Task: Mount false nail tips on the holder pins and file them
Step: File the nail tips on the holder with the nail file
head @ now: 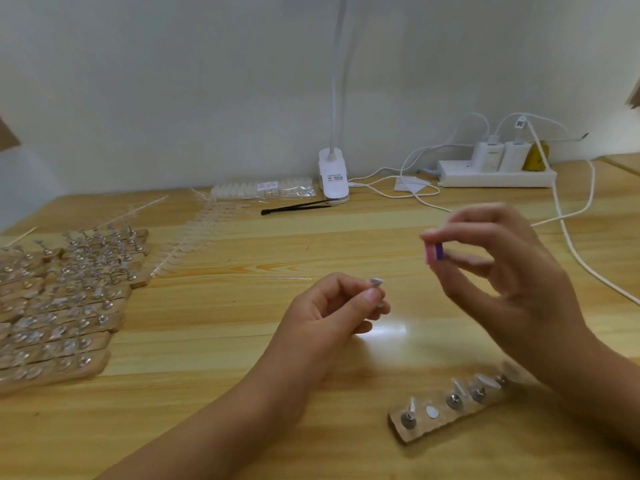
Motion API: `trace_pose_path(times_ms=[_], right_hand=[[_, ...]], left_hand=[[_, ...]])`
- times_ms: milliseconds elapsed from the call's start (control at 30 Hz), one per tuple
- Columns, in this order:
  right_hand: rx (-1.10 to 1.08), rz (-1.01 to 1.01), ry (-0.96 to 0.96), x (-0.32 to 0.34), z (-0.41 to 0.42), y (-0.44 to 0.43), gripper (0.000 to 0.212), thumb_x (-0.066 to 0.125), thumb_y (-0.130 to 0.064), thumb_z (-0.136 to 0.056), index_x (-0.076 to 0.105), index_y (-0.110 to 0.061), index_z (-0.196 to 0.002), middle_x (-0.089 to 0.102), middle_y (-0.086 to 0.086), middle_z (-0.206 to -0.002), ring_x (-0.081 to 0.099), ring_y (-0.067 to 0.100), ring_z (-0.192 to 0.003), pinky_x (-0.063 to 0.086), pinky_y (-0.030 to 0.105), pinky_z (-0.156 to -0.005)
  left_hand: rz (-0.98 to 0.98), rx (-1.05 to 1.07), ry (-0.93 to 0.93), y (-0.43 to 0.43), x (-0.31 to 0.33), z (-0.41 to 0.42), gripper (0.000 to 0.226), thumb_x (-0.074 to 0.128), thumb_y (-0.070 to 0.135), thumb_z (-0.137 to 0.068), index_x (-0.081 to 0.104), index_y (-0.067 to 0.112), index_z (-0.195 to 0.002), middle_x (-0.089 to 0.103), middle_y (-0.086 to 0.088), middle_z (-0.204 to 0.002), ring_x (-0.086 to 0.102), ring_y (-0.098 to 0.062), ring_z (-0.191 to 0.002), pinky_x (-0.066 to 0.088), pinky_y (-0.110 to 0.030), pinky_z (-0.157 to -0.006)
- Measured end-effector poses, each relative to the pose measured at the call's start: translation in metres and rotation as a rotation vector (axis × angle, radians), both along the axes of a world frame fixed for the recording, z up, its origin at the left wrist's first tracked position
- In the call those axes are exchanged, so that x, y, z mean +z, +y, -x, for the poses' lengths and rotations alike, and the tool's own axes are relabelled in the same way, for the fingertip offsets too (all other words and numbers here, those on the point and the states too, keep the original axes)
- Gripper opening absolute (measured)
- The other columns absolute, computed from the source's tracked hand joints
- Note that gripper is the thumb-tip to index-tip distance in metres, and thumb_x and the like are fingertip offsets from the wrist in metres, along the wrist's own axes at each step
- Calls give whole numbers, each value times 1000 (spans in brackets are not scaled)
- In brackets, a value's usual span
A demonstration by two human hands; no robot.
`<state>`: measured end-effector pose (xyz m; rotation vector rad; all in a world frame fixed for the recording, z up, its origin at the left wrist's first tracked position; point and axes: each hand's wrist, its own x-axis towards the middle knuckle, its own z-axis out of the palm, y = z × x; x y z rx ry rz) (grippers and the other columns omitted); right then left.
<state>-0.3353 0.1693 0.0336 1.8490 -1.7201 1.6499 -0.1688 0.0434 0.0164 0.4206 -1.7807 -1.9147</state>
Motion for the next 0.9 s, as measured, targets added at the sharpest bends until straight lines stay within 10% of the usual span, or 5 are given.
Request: trace_pose_path(times_ms=[133, 533, 733, 900], right_hand=[[7, 32, 309, -1, -12, -2, 24, 63, -15, -90, 61, -21, -113, 61, 6, -116, 61, 18, -111, 51, 30, -92], [17, -117, 412, 6, -1, -5, 21, 66, -24, -91, 69, -14, -109, 59, 0, -105, 61, 15, -97, 50, 29, -84], [156, -795, -400, 17, 48, 11, 29, 74, -50, -79, 71, -32, -100, 70, -3, -90, 68, 12, -88, 59, 31, -76], [246, -1141, -583, 26, 69, 27, 41, 79, -46, -75, 69, -22, -107, 66, 3, -89, 64, 15, -85, 60, 39, -77]], left_hand=[[-46, -7, 16, 2, -1, 1, 9, 70, 33, -83, 75, 26, -83, 76, 0, -91, 69, -8, -88, 51, -15, -75], [-162, -56, 30, 2, -1, 5, 9, 78, 31, -75, 71, 26, -71, 66, 4, -75, 60, -6, -68, 50, -16, -69], [-246, -28, 23, -1, -1, 5, 12, 71, 21, -79, 72, 26, -68, 65, 2, -75, 62, -10, -71, 51, -17, -67], [-157, -48, 29, -1, -3, 3, 6, 68, 31, -82, 73, 30, -82, 64, 6, -80, 62, -7, -76, 51, -17, -73]])
